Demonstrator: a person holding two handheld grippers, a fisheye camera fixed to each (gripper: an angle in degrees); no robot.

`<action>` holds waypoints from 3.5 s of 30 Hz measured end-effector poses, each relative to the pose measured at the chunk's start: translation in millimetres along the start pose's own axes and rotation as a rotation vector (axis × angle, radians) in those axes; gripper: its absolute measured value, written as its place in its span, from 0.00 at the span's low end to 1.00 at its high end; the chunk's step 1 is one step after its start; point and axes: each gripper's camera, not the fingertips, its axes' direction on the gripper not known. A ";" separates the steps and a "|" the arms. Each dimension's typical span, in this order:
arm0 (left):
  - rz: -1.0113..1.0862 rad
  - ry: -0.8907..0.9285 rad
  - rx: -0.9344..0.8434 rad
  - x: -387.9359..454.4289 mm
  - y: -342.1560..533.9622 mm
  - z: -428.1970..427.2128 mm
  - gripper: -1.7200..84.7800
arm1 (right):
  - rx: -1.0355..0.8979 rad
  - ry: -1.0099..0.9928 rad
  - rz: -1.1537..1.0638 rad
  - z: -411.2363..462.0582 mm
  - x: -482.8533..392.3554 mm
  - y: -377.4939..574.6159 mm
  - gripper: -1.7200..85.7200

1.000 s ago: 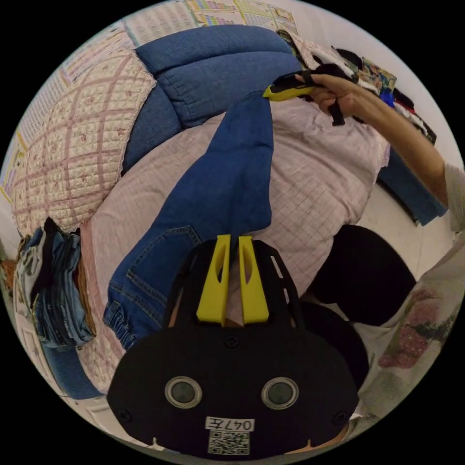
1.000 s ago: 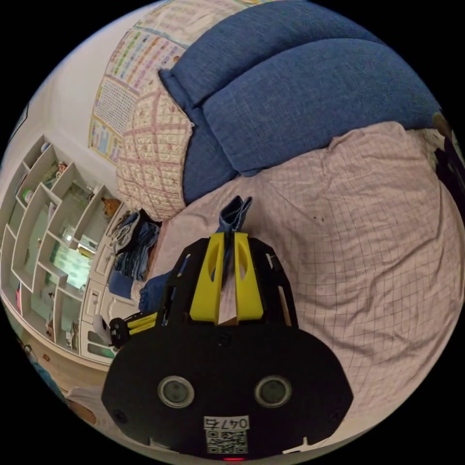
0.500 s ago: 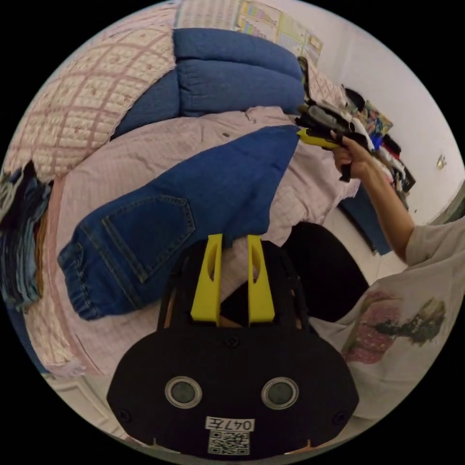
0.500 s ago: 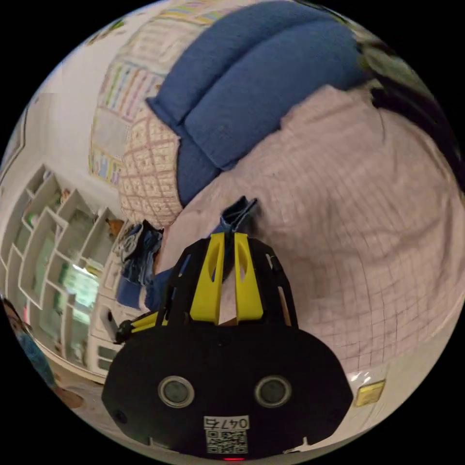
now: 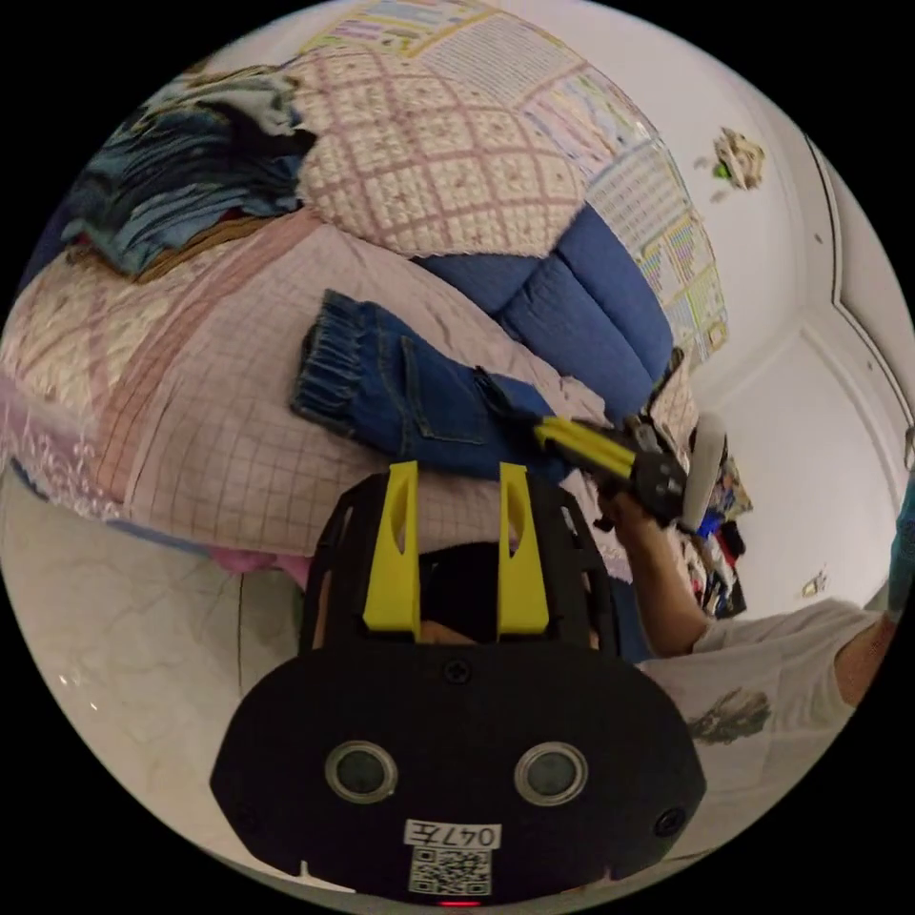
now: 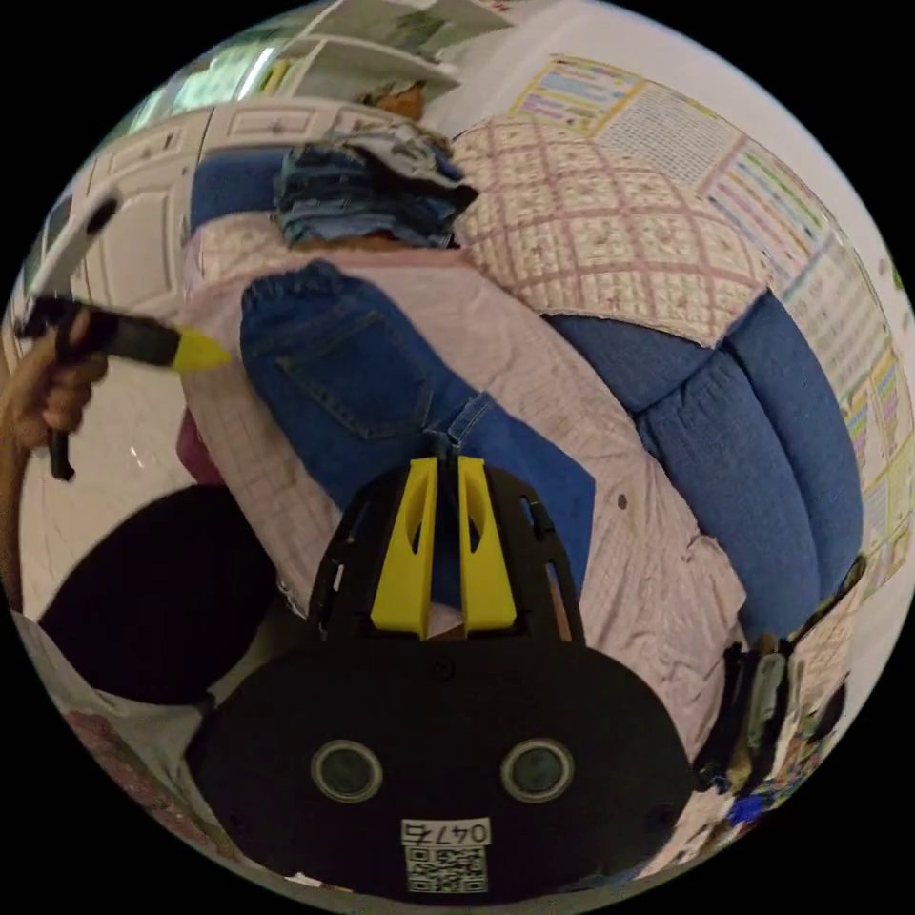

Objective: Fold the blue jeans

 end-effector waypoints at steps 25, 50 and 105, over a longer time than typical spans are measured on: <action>-0.349 -0.077 0.372 -26.9 -99.6 -102.2 0.14 | 0.018 -0.181 0.012 -123.3 100.8 -113.9 0.02; 0.408 -0.146 0.406 251.0 79.9 53.5 0.10 | 0.091 -0.473 0.247 -57.8 140.0 -53.2 0.01; 0.603 -0.290 -0.340 -227.0 445.8 373.0 0.12 | 0.176 -0.880 0.813 543.4 29.9 499.8 0.13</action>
